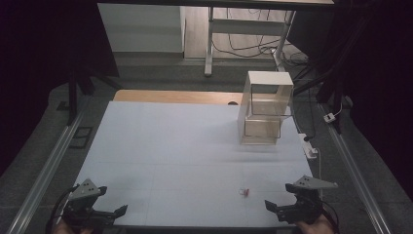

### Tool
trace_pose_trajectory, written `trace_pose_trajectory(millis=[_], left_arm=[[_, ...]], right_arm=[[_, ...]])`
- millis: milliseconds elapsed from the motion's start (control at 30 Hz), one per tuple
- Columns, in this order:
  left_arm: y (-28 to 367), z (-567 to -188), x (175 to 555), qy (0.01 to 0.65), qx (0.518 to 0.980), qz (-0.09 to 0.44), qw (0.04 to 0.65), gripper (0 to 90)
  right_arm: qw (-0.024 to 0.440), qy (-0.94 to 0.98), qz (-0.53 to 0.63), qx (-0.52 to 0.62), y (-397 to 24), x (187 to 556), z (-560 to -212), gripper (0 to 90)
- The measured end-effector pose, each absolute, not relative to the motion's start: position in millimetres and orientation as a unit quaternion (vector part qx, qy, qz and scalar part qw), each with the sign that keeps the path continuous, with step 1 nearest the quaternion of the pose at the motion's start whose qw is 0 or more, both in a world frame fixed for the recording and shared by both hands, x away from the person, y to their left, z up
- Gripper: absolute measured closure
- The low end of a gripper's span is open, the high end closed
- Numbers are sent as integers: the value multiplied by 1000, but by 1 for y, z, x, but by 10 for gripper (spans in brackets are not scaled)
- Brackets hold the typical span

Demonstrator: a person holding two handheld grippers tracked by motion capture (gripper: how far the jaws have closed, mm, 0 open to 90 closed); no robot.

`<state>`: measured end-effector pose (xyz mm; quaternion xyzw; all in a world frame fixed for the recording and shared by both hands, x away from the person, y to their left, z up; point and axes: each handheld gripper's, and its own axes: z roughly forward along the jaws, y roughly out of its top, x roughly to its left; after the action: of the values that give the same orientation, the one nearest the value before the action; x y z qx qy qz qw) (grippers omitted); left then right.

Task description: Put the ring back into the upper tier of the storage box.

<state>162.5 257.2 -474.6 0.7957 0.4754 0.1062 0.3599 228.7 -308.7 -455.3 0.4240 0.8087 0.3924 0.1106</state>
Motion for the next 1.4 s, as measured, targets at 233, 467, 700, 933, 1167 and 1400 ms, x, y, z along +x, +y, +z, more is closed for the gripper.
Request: trace_pose_trajectory(millis=[233, 467, 700, 933, 1167, 1400], left_arm=[[258, -475, 162, 476, 795, 107, 361, 44], [258, -474, 162, 476, 795, 106, 361, 43], [258, -474, 162, 476, 795, 106, 361, 42], [258, -474, 162, 476, 795, 106, 361, 42], [258, -474, 162, 475, 795, 105, 363, 41], [259, -474, 162, 476, 794, 105, 364, 41]], right_arm=[[113, 811, 400, 413, -304, 228, -454, 0], [113, 816, 396, 406, -302, 231, -455, 0], [112, 819, 396, 401, -299, 232, -455, 0], [111, 823, 396, 392, -295, 234, -455, 0], [105, 830, 396, 377, -286, 238, -455, 0], [101, 837, 393, 368, -280, 243, -457, 0]])
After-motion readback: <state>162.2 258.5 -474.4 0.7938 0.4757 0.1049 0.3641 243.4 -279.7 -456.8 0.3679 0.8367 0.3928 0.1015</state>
